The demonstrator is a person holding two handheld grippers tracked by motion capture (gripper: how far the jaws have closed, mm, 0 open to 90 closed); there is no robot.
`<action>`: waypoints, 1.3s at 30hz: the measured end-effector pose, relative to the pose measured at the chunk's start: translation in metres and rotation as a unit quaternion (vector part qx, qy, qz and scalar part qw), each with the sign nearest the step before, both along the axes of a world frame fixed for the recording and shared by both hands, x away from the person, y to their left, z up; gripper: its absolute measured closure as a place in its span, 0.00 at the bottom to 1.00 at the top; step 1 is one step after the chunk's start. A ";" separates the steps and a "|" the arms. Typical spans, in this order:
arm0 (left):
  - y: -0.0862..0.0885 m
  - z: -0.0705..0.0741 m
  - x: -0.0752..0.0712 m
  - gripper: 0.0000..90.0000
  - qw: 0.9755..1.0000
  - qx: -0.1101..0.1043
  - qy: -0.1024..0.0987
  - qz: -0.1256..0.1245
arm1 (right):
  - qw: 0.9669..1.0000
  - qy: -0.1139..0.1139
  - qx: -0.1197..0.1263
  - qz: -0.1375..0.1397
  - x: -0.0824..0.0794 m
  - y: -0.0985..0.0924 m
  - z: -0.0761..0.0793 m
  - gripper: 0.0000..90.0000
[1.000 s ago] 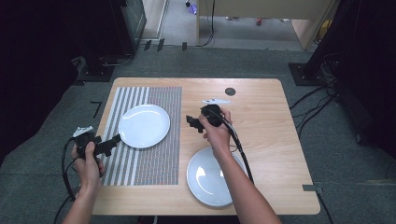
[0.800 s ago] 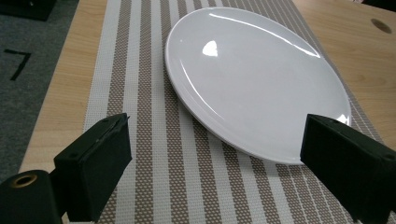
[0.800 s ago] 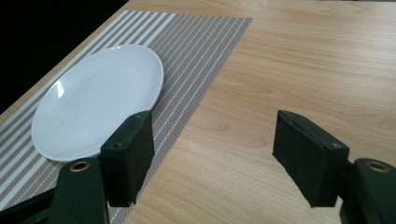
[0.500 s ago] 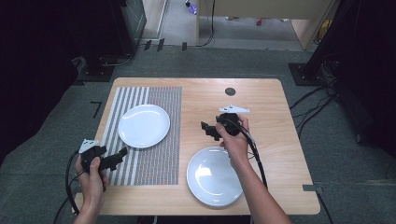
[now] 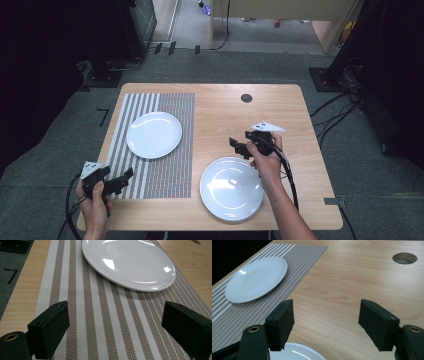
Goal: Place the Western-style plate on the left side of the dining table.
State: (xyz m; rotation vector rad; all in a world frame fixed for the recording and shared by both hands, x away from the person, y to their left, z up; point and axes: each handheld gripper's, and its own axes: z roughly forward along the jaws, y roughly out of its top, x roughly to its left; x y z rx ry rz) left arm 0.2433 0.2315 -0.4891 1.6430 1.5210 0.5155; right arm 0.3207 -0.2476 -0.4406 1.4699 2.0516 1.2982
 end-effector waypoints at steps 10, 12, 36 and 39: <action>0.006 -0.011 -0.009 0.09 0.999 0.036 0.003 0.005 | 1.000 0.001 0.002 -0.015 -0.019 -0.027 -0.008 0.31; 0.004 -0.013 -0.011 0.09 0.999 0.054 0.004 0.004 | 1.000 0.003 0.002 -0.020 -0.023 -0.033 -0.011 0.31; 0.027 -0.027 -0.011 0.09 0.997 0.075 0.020 0.021 | 0.996 0.037 0.004 -0.086 -0.078 -0.118 -0.052 0.31; 0.027 -0.027 -0.011 0.09 0.997 0.075 0.022 0.020 | 0.994 0.042 -0.001 -0.096 -0.086 -0.131 -0.056 0.31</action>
